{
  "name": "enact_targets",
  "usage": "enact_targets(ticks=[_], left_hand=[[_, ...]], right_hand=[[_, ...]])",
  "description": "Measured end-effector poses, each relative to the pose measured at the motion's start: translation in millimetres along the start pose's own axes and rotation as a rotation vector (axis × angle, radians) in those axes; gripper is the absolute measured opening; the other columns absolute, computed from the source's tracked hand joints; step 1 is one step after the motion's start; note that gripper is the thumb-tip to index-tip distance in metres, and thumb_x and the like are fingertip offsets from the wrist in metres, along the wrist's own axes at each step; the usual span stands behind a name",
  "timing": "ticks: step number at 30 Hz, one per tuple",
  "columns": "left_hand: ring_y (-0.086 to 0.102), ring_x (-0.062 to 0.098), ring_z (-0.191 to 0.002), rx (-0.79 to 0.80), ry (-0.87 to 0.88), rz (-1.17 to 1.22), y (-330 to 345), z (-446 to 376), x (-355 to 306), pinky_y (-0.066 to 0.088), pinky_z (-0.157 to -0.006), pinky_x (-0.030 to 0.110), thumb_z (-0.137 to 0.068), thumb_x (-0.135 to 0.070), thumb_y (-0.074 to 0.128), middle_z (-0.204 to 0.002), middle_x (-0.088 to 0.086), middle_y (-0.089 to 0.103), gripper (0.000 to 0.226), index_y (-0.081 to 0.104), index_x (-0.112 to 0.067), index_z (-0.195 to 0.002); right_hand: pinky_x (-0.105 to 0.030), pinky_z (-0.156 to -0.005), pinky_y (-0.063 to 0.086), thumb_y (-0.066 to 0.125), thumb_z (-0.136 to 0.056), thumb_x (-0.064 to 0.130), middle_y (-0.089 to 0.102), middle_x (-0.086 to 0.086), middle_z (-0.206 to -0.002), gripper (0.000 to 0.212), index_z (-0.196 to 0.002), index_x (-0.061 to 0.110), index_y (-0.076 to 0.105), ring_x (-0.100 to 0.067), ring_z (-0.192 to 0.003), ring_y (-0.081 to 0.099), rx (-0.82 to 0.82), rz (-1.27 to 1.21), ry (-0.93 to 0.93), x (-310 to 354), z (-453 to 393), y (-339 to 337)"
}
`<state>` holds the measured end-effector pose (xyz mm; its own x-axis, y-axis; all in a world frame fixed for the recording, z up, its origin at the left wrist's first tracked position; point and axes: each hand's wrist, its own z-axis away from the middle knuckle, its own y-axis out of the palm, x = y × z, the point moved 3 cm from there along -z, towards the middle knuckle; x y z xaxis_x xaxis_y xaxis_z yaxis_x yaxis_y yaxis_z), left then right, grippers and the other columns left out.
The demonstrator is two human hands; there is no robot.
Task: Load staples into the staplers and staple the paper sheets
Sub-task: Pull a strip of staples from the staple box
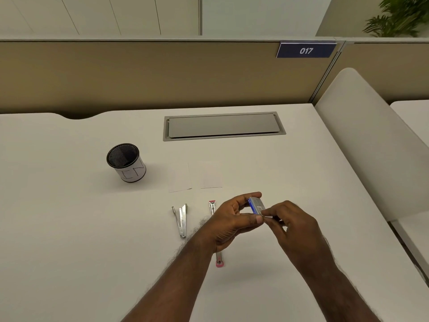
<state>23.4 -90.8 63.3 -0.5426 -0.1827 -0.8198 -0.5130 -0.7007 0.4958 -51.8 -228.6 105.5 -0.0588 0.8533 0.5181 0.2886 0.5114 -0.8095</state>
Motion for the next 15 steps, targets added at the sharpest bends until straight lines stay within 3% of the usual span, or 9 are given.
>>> enact_targets(ticks=[4,6,10,13,15], left_hand=[[0.069,0.017,-0.095,-0.047,0.016,-0.077,-4.6,-6.8,11.4,0.056,-0.088,0.031,-0.083,0.004,0.070,-0.130,0.006,0.057,0.053,0.055,-0.018,-0.129],[0.068,0.016,-0.092,-0.086,0.020,-0.173,-7.8,-11.9,16.8,0.057,-0.087,0.031,-0.082,-0.003,0.074,-0.127,0.004,0.060,0.050,0.056,-0.021,-0.125],[0.073,0.007,-0.082,-0.260,0.041,-0.514,-15.5,-27.3,24.1,0.057,-0.071,0.020,-0.077,-0.022,0.080,-0.122,-0.004,0.064,0.050,0.055,-0.024,-0.119],[0.069,0.007,-0.085,-0.315,0.080,-0.982,-18.9,-38.7,29.9,0.056,-0.073,0.023,-0.074,-0.044,0.075,-0.123,-0.015,0.061,0.054,0.051,-0.031,-0.121],[0.061,0.009,-0.098,-0.312,0.135,-1.233,-19.7,-46.5,34.4,0.050,-0.079,0.023,-0.074,-0.052,0.071,-0.122,-0.015,0.057,0.056,0.053,-0.030,-0.123]], right_hand=[[-0.031,-0.063,0.058,0.072,-0.083,0.015,0.065,0.005,-0.084,0.010,-0.093,0.017,0.070,-0.010,-0.073,0.063,0.038,-0.029,0.063,-15.1,1.1,14.3],[-0.023,-0.064,0.057,0.072,-0.083,0.018,0.066,0.006,-0.085,0.009,-0.093,0.017,0.071,-0.008,-0.074,0.063,0.033,-0.069,0.120,-21.7,1.2,19.1],[-0.005,-0.065,0.047,0.073,-0.083,0.018,0.068,0.012,-0.083,0.008,-0.090,0.020,0.071,-0.001,-0.080,0.064,-0.054,-0.231,0.356,-33.0,3.3,21.9],[-0.008,-0.063,0.050,0.074,-0.082,0.018,0.071,0.010,-0.078,0.009,-0.090,0.021,0.069,-0.004,-0.069,0.067,-0.084,-0.333,0.516,-39.4,6.1,26.6],[-0.014,-0.062,0.054,0.075,-0.082,0.019,0.072,0.007,-0.073,0.008,-0.087,0.021,0.070,-0.004,-0.063,0.068,-0.096,-0.384,0.590,-42.7,7.7,30.7]])
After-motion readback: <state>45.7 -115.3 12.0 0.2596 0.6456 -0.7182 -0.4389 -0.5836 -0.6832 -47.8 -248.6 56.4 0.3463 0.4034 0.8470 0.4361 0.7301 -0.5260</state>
